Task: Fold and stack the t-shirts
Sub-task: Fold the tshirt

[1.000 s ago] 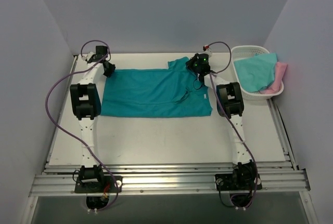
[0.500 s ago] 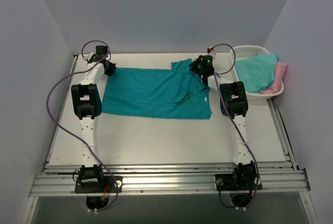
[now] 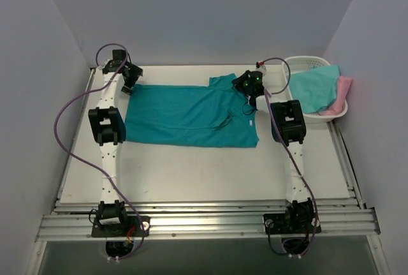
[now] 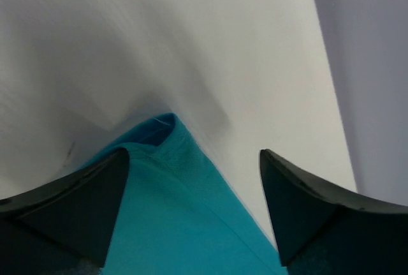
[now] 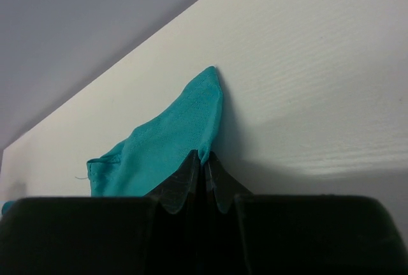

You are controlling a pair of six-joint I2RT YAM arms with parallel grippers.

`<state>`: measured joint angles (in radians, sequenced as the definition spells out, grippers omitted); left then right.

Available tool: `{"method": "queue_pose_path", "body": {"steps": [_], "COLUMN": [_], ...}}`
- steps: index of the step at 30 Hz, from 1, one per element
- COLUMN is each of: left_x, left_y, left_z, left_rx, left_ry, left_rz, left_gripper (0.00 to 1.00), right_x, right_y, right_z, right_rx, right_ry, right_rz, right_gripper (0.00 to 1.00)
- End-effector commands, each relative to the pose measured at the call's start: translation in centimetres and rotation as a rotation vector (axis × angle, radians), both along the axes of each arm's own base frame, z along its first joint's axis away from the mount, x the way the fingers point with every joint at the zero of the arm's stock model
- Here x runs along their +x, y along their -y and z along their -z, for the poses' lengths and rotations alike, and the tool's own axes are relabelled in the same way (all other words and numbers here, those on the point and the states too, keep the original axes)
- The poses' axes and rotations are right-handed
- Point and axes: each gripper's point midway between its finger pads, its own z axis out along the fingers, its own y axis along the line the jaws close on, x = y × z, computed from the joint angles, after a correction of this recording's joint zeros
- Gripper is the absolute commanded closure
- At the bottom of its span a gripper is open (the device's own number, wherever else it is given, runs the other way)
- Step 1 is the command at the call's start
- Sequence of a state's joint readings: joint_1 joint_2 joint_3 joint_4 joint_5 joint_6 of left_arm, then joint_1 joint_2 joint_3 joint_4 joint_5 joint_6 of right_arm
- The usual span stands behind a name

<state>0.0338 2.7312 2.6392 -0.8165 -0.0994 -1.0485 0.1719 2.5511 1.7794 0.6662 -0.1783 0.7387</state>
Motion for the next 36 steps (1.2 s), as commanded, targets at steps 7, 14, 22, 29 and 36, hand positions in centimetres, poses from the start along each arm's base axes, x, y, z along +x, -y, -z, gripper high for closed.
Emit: {"method": "queue_pose_path", "body": {"steps": [7,14,22,29,36], "left_x": [-7.4,-9.2,-7.6,-5.7,-4.2], "left_y": [1.0,0.8,1.6,3.2,3.6], "left_z": [9.5,9.7,7.7,3.2,0.4], "left_rx": [-0.067,-0.043,-0.001,0.066,0.111], "left_ry": [-0.377,-0.457,-0.357,-0.227,-0.114], "left_rz": [0.012,0.007,0.065,0.156,0.261], "left_gripper": [0.55,0.97,0.98,0.98,0.98], "right_x": [-1.6,-2.9,-5.0,-5.1,-5.4], "right_y": [3.3,3.8,4.0,4.8,5.3], "right_z": [-6.4,-8.6,-10.4,-13.3,-15.3], "right_rx": [0.082,0.136,0.105,0.025,-0.038], "right_ry": [0.093,0.119,0.133,0.157,0.144], "right_rz": [0.045,0.068,0.059,0.062,0.066], "right_gripper": [1.00,1.00,1.00,1.00,1.00]}}
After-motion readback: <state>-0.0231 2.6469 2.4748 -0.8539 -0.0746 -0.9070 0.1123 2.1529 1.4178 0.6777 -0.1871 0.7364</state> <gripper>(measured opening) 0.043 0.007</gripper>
